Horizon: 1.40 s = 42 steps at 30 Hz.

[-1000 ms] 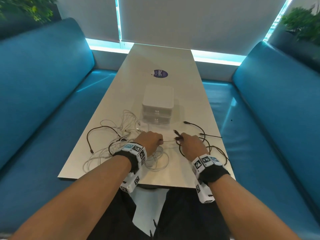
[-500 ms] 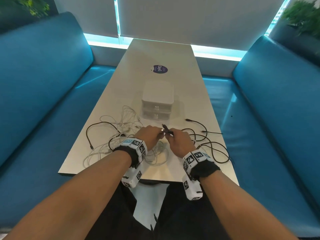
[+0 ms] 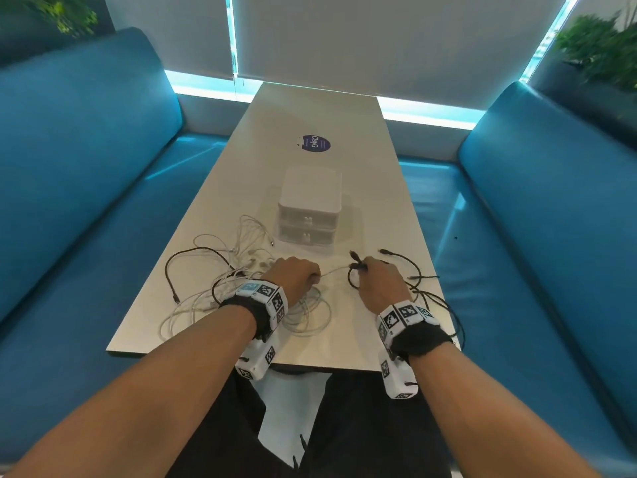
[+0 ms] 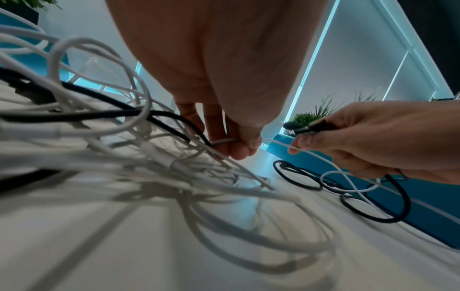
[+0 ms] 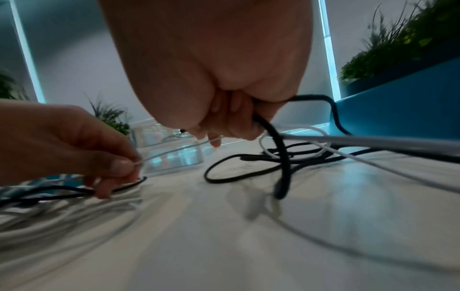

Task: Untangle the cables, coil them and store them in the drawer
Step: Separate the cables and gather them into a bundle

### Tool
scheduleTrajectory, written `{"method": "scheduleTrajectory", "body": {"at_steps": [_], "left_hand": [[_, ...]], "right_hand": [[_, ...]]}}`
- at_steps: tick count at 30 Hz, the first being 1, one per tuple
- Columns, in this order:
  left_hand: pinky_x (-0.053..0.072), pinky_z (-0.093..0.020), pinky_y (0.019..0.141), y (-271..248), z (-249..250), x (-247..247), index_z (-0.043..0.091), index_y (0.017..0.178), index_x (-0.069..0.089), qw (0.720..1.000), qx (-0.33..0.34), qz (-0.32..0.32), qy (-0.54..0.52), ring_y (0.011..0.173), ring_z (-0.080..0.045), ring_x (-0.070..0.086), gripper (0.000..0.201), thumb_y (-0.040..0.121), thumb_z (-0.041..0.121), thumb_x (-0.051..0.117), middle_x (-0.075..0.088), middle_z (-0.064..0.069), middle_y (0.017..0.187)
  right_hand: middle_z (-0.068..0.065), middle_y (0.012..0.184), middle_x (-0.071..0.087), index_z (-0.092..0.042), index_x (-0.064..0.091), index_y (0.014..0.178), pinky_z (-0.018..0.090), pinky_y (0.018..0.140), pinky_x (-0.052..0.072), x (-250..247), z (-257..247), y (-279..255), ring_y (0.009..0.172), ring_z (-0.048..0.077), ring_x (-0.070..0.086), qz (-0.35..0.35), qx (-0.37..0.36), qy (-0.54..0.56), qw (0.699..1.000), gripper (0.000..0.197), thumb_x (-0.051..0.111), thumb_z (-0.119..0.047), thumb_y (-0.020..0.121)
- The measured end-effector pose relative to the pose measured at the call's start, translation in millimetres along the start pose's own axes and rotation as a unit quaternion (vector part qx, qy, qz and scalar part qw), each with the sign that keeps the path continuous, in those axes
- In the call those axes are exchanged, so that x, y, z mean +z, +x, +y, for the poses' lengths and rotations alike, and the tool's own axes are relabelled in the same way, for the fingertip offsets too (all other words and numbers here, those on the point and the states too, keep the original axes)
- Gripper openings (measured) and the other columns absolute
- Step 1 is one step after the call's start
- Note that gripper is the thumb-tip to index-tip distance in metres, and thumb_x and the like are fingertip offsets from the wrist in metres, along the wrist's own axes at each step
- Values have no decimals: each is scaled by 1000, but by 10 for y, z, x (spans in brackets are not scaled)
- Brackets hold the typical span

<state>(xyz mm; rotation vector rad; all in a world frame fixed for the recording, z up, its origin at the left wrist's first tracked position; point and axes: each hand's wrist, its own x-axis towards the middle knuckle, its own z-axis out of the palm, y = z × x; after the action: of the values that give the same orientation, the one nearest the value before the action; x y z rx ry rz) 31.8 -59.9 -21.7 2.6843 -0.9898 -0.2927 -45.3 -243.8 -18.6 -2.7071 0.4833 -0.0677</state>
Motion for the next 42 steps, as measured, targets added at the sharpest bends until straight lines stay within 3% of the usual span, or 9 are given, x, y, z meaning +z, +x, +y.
{"method": "scheduleTrajectory", "body": {"at_steps": [5, 10, 14, 19, 24, 31, 35, 38, 42], "left_hand": [[48, -37, 85, 12, 71, -31, 18, 106, 69, 1000, -22, 4, -2, 97, -28, 64, 23, 100, 21, 47, 70, -5, 105], [50, -40, 83, 4, 61, -52, 16, 101, 69, 998, -38, 4, -44, 91, -28, 65, 22, 98, 20, 48, 71, -6, 99], [50, -43, 80, -34, 40, -21, 12, 98, 68, 1000, -12, -5, -17, 85, -28, 64, 25, 100, 23, 46, 70, -7, 92], [44, -39, 88, -50, 36, 21, 18, 106, 69, 1000, 11, -5, 18, 95, -25, 61, 24, 99, 26, 47, 69, -4, 100], [40, -35, 91, -17, -31, 53, 24, 108, 69, 1000, 7, -8, 12, 101, -23, 61, 24, 100, 25, 46, 70, 2, 108], [42, -36, 90, -30, -47, 40, 21, 108, 69, 1000, -15, -8, 2, 103, -24, 60, 24, 101, 24, 46, 69, 0, 110], [37, -32, 81, -14, 47, 47, 22, 107, 68, 1000, -16, -2, 4, 100, -25, 60, 23, 101, 24, 46, 69, 0, 107], [39, -33, 75, -10, 133, 27, 20, 107, 68, 1000, 0, 3, 19, 96, -27, 62, 24, 101, 24, 46, 70, -3, 103], [41, -34, 78, -61, 105, 0, 23, 102, 68, 1000, 7, 11, 2, 94, -24, 62, 22, 101, 27, 45, 70, 1, 100]], "right_hand": [[11, 91, 69, -22, 53, 128, 43, 70, 56, 120, -276, -100, 78, 30, 65, -1, -94, 39, 995, 32, 40, -28, 100], [9, 94, 72, -15, 66, 112, 34, 72, 48, 195, -310, -89, 86, 28, 65, -55, -107, 70, 990, 25, 45, -23, 101], [4, 88, 71, -24, 66, 107, 39, 72, 53, 189, -240, -87, 81, 24, 65, -60, -106, 71, 990, 25, 52, -42, 98], [8, 89, 67, -24, 61, 110, 42, 71, 55, 205, -169, -130, 79, 28, 63, -70, -110, -13, 991, 25, 46, -42, 100], [5, 102, 69, -25, 63, 116, 38, 78, 55, 84, 27, -73, 92, 26, 65, -49, -46, -53, 996, 25, 47, -35, 100], [8, 102, 66, -17, 62, 112, 37, 77, 52, 9, 184, -65, 91, 29, 64, -33, 32, -44, 998, 26, 43, -31, 101], [11, 96, 67, -16, 57, 116, 40, 73, 54, 100, -5, -95, 85, 31, 64, -9, -49, 13, 999, 25, 45, -32, 100], [9, 95, 70, -21, 61, 114, 43, 75, 55, 187, -147, -130, 86, 30, 64, -50, -114, 19, 992, 24, 44, -30, 99], [8, 92, 68, -26, 63, 108, 43, 72, 55, 196, -147, -109, 83, 30, 64, -57, -97, -10, 994, 23, 44, -36, 100]]}}
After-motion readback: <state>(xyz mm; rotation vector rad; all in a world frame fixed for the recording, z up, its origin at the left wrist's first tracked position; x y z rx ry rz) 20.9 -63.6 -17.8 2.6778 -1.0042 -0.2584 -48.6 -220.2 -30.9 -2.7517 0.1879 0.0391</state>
